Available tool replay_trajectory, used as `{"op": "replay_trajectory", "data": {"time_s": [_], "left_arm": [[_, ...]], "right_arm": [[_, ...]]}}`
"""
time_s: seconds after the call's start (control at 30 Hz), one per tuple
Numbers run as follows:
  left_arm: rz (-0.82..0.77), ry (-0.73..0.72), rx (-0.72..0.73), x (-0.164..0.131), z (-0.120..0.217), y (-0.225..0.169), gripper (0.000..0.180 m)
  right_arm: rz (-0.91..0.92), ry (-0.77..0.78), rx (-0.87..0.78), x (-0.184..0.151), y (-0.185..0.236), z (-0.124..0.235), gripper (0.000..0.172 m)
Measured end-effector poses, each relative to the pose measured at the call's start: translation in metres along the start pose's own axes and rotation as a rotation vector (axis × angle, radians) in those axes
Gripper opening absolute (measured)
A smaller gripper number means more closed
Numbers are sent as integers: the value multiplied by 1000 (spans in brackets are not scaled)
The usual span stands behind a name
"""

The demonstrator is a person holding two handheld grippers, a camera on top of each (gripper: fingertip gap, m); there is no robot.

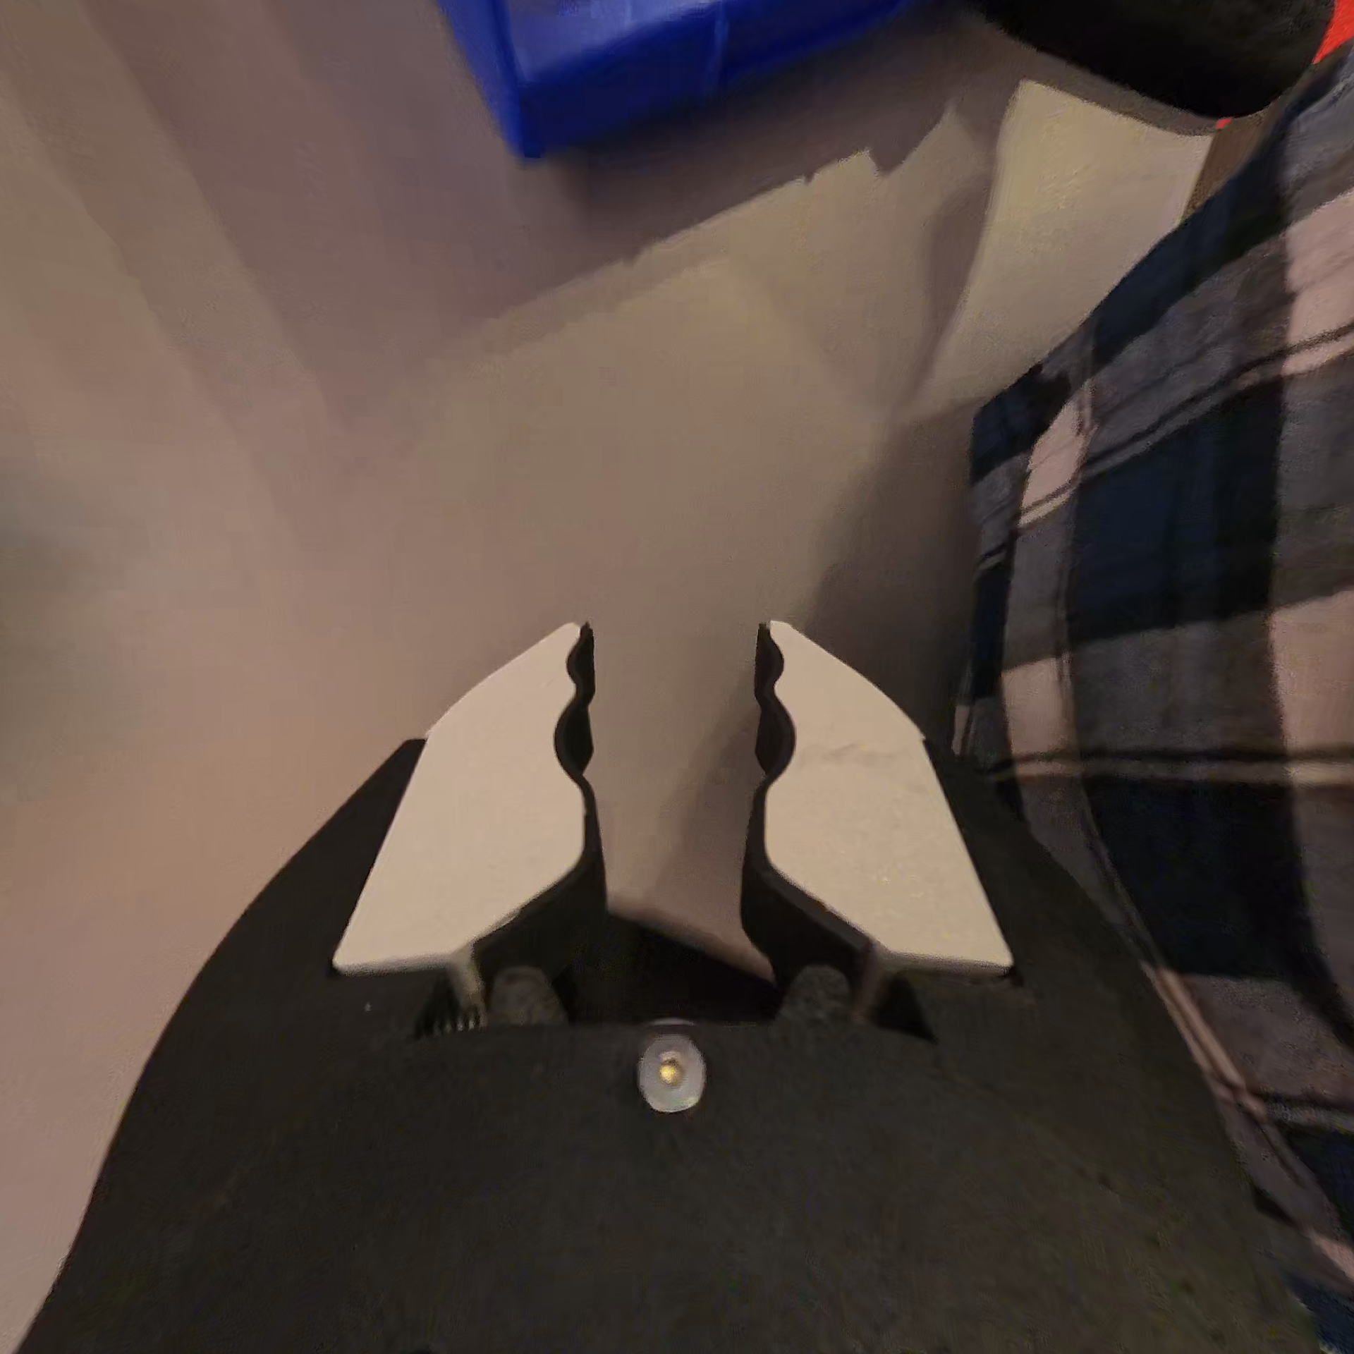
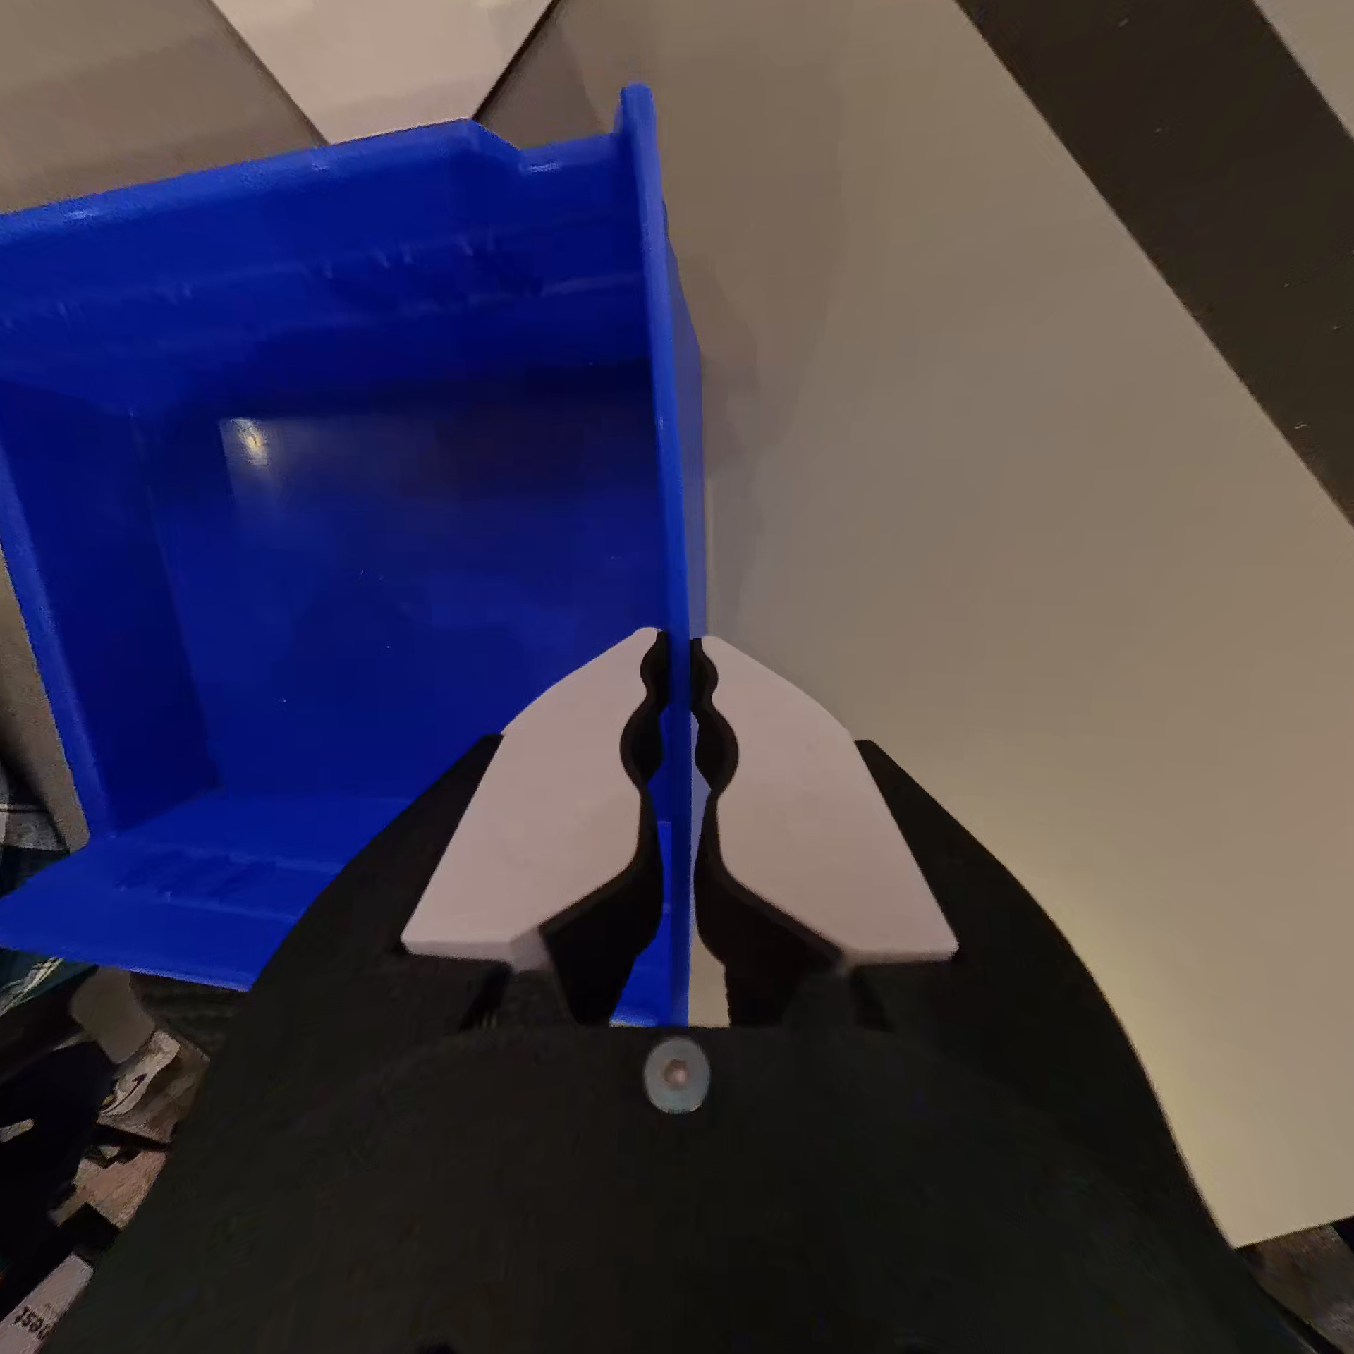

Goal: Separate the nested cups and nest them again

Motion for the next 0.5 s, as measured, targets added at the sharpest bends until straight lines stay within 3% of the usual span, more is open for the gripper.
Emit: {"op": "replay_trajectory", "data": {"time_s": [0.3, 0.5], "left_arm": [[192, 70, 58, -56, -2, 29, 46], [245, 120, 68, -77, -9, 34, 48]], "right_arm": [[121, 109, -111, 15, -40, 10, 6], [244, 197, -197, 28, -84, 21, 7]]}}
Point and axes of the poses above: each gripper's, where its closed fingertips meet, z back along the fingers, x out of its top, y = z × x across the jaws, the point moved 8 cm from there along z, back along the fingers, and after that the axes turned 13 degrees about y, right-handed, at the moved point
